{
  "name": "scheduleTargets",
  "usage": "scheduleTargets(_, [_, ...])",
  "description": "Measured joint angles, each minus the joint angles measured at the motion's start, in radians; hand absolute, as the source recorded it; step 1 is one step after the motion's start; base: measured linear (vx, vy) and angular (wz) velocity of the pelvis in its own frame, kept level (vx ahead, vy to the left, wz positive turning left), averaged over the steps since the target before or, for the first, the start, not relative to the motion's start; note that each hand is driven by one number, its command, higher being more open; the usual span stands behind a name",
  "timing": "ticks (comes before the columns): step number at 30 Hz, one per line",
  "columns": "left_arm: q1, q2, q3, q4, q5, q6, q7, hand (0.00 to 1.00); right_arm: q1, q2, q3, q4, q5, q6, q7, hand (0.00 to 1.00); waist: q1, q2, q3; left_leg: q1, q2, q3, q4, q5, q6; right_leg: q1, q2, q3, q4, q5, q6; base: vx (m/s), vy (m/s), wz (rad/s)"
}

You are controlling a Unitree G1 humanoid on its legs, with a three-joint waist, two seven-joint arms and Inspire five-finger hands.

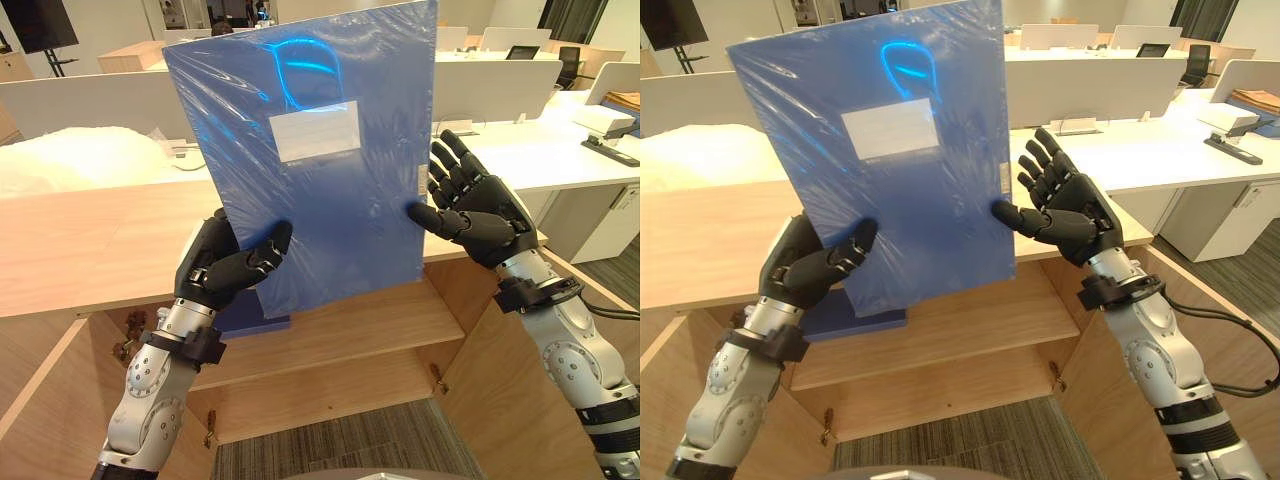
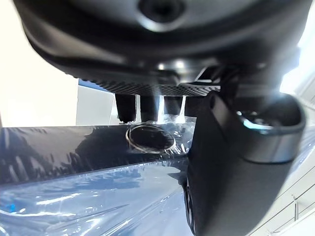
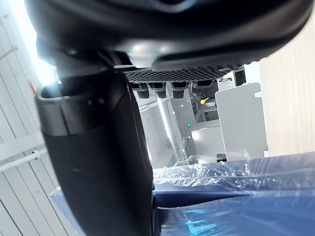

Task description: Walk over to the cabinet, pick up the folder, carry it to the office cabinet, place the folder inside the office cabinet, then close the office cabinet door

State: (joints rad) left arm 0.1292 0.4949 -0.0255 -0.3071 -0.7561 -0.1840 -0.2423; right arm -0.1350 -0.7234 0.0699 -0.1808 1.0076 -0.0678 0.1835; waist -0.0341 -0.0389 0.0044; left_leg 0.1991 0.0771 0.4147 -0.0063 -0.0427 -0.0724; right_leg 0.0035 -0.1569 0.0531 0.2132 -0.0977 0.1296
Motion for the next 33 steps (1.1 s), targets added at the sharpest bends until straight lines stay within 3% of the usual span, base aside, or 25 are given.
scheduleTargets(12, [0.000, 0.116, -0.078, -0.012, -0.021, 0.000, -0.008, 0.00, -0.053, -0.118, 0.110, -0.002, 0.019, 0.006, 0.103, 1.00, 0.004, -0.019, 0.000, 0.001, -0.015, -0.001, -0.032, 0.015, 0.009, 0.001, -0.012, -0.006, -0.025, 0.015, 0.009, 0.00, 0.000, 0.00])
scheduleTargets(13, [0.000, 0.118, -0.078, -0.012, -0.022, 0.000, -0.011, 0.00, -0.060, -0.120, 0.111, -0.002, 0.019, 0.006, 0.114, 0.00, 0.004, -0.022, -0.002, 0.000, -0.015, -0.003, -0.032, 0.016, 0.009, 0.001, -0.012, -0.008, -0.026, 0.015, 0.009, 0.00, 0.000, 0.00])
scheduleTargets(20, [-0.023, 0.142, -0.091, -0.012, -0.037, -0.001, -0.014, 0.00, -0.112, -0.147, 0.159, -0.014, 0.016, -0.009, 0.155, 0.00, 0.005, -0.025, -0.004, -0.004, -0.017, -0.010, -0.034, 0.017, 0.010, 0.001, -0.015, -0.016, -0.026, 0.015, 0.009, -0.01, -0.001, 0.03])
scheduleTargets(21, [-0.025, 0.145, -0.092, -0.012, -0.037, -0.001, -0.014, 1.00, -0.112, -0.147, 0.159, -0.015, 0.015, -0.012, 0.154, 0.00, 0.005, -0.025, -0.004, -0.004, -0.017, -0.010, -0.034, 0.018, 0.010, 0.002, -0.015, -0.017, -0.026, 0.015, 0.009, 0.00, 0.000, 0.00])
scheduleTargets(24, [-0.028, 0.153, -0.110, -0.010, -0.038, -0.005, -0.014, 1.00, -0.112, -0.147, 0.159, -0.015, 0.014, -0.019, 0.147, 0.00, 0.006, -0.025, -0.004, -0.001, -0.018, -0.010, -0.036, 0.019, 0.010, 0.004, -0.017, -0.017, -0.026, 0.015, 0.009, 0.00, 0.000, 0.00])
scheduleTargets(27, [-0.028, 0.217, -0.137, -0.001, -0.038, -0.002, -0.023, 1.00, -0.112, -0.147, 0.159, -0.027, -0.008, -0.022, 0.141, 0.00, 0.006, -0.024, -0.005, 0.005, -0.015, -0.008, -0.039, 0.022, 0.007, 0.006, -0.016, -0.018, -0.025, 0.015, 0.009, 0.00, 0.000, 0.00])
scheduleTargets(30, [-0.028, 0.277, -0.201, 0.013, -0.039, 0.018, -0.083, 1.00, -0.112, -0.145, 0.156, -0.040, -0.108, -0.024, 0.114, 0.00, 0.006, -0.023, -0.011, 0.012, -0.014, -0.004, -0.044, 0.023, 0.007, 0.010, -0.018, -0.018, -0.025, 0.015, 0.010, 0.00, 0.000, 0.00])
scheduleTargets(33, [-0.015, 0.257, -0.237, 0.047, -0.063, 0.042, -0.109, 1.00, -0.111, -0.133, 0.141, -0.083, -0.225, -0.024, 0.089, 0.00, 0.006, -0.022, -0.018, 0.012, -0.014, -0.002, -0.044, 0.024, 0.006, 0.009, -0.019, -0.017, -0.024, 0.015, 0.010, 0.00, 0.000, 0.00])
